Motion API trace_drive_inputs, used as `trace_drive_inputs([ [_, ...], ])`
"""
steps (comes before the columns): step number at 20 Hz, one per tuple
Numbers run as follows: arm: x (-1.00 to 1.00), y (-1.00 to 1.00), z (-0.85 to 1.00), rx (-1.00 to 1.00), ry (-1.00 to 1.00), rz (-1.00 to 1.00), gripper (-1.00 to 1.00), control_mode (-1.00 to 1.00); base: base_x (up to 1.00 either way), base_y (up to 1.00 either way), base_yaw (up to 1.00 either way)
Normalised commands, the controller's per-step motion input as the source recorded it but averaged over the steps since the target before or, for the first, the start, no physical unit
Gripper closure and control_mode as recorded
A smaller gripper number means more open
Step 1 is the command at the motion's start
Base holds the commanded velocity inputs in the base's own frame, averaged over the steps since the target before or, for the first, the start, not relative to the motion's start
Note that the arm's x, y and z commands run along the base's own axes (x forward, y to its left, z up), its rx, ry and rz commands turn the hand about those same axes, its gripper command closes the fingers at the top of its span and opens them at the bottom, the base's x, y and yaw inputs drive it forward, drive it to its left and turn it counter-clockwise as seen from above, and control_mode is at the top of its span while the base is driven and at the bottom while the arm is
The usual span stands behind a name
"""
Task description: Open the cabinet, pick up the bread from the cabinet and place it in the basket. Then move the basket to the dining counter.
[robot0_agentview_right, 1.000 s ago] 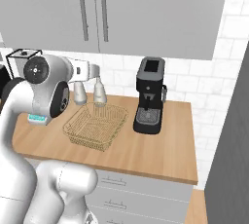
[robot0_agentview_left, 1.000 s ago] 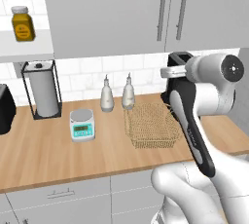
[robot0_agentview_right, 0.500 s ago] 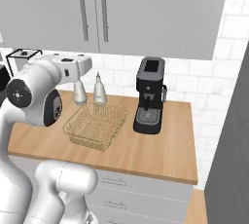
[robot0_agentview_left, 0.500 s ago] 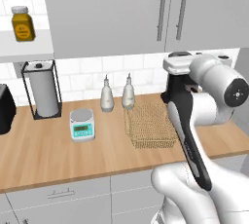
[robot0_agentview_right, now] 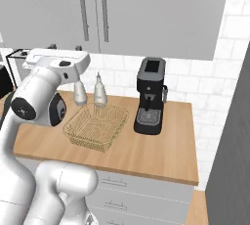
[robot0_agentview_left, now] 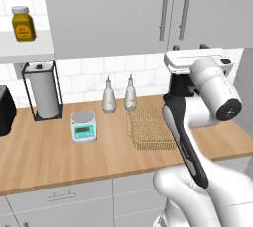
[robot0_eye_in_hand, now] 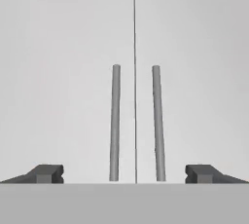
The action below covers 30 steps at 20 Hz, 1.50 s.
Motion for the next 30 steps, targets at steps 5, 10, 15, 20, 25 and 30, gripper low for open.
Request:
trace_drive_inputs([
  [5,0.36,0.1,0.25,0.0,0.0,0.01,-1.0,-1.0,0.0,0.0,0.0],
  [10,0.49,0.36,0.04,0.0,0.0,0.0,-1.0,-1.0,0.0,0.0,0.0],
  [15,0.39,0.13,0.02,0.0,0.0,0.0,-1.0,-1.0,0.0,0.0,0.0],
  [20,0.26,0.0,0.01,0.0,0.0,0.0,-1.0,-1.0,0.0,0.0,0.0],
  [25,0.16,-0.07,0.0,0.0,0.0,0.0,-1.0,-1.0,0.0,0.0,0.0],
  [30,0.22,-0.21,0.0,0.01,0.0,0.01,-1.0,-1.0,0.0,0.0,0.0],
])
